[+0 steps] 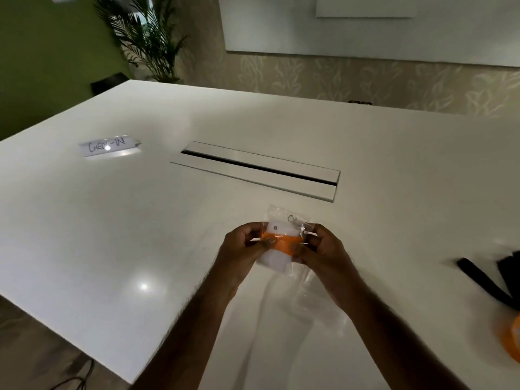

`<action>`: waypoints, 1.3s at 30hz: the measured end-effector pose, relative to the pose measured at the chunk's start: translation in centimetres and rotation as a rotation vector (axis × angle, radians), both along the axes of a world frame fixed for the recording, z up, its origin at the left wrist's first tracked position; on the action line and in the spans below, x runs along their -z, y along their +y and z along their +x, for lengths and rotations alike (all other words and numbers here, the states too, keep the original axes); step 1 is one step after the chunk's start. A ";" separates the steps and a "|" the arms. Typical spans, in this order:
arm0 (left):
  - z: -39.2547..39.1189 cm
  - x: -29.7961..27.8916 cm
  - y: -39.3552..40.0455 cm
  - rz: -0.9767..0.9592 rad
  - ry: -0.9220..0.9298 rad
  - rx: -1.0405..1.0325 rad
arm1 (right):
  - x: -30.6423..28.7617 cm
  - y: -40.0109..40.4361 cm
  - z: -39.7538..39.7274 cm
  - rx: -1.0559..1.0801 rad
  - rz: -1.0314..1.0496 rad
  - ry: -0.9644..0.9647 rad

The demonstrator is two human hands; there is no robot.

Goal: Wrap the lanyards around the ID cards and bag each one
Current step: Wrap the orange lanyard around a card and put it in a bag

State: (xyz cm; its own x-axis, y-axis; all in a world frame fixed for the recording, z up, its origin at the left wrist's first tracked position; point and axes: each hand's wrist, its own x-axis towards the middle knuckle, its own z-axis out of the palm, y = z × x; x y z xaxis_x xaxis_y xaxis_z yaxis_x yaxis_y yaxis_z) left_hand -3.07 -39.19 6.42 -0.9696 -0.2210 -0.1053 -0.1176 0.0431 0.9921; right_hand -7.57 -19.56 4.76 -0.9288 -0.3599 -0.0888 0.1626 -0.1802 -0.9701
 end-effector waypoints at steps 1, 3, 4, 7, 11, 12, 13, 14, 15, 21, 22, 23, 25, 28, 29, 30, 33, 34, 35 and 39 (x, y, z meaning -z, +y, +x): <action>-0.3 -0.1 -1.3 0.000 0.003 -0.014 | 0.0 -1.4 -0.5 0.007 -0.005 -0.015; -1.1 -0.3 -3.9 -0.025 0.000 -0.037 | -0.1 -4.0 -1.4 0.027 -0.015 -0.054; -1.5 -0.5 -5.2 -0.042 -0.008 -0.047 | -0.1 -5.3 -1.9 0.035 -0.025 -0.075; -2.9 -0.8 -8.7 -0.050 -0.025 -0.097 | 0.0 -9.2 -3.3 0.055 -0.053 -0.134; -4.8 -1.1 -13.2 -0.086 -0.045 -0.178 | 0.0 -14.3 -5.0 0.061 -0.107 -0.186; -5.3 -1.1 -14.3 -0.102 -0.053 -0.193 | 0.0 -15.6 -5.4 0.047 -0.103 -0.186; -5.7 -1.1 -15.1 -0.121 -0.068 -0.202 | 0.1 -16.5 -5.7 0.035 -0.089 -0.184; -6.2 -1.0 -16.3 -0.135 -0.085 -0.214 | 0.3 -17.8 -6.2 0.020 -0.075 -0.186; -6.5 -1.0 -17.4 -0.138 -0.099 -0.221 | 0.4 -19.0 -6.6 0.011 -0.073 -0.194; -8.5 -1.1 -23.5 -0.129 -0.109 -0.308 | 1.2 -25.8 -9.5 -0.043 -0.141 -0.273; -8.8 -1.0 -24.6 -0.146 -0.106 -0.315 | 1.4 -26.8 -9.9 -0.058 -0.134 -0.274; -9.2 -0.9 -25.6 -0.173 -0.108 -0.325 | 1.6 -27.9 -10.4 -0.076 -0.118 -0.268; -9.9 -0.8 -27.5 -0.223 -0.119 -0.353 | 2.1 -29.7 -11.1 -0.115 -0.084 -0.250; -11.1 -0.6 -30.0 -0.285 -0.133 -0.386 | 2.9 -32.2 -12.4 -0.159 -0.047 -0.235; -11.5 -0.5 -30.7 -0.311 -0.141 -0.386 | 3.1 -32.9 -12.8 -0.168 -0.024 -0.225; -11.8 -0.4 -31.3 -0.335 -0.152 -0.381 | 3.2 -33.5 -13.1 -0.173 0.000 -0.214; -13.0 0.1 -32.8 -0.362 -0.170 -0.393 | 3.5 -35.2 -14.2 -0.190 0.091 -0.142; -13.4 0.3 -33.2 -0.376 -0.173 -0.399 | 3.6 -35.8 -14.5 -0.192 0.124 -0.115; -13.8 0.4 -33.6 -0.390 -0.177 -0.400 | 3.7 -36.2 -14.7 -0.195 0.153 -0.086; -15.4 1.1 -35.1 -0.436 -0.204 -0.401 | 4.1 -37.9 -15.9 -0.219 0.238 0.015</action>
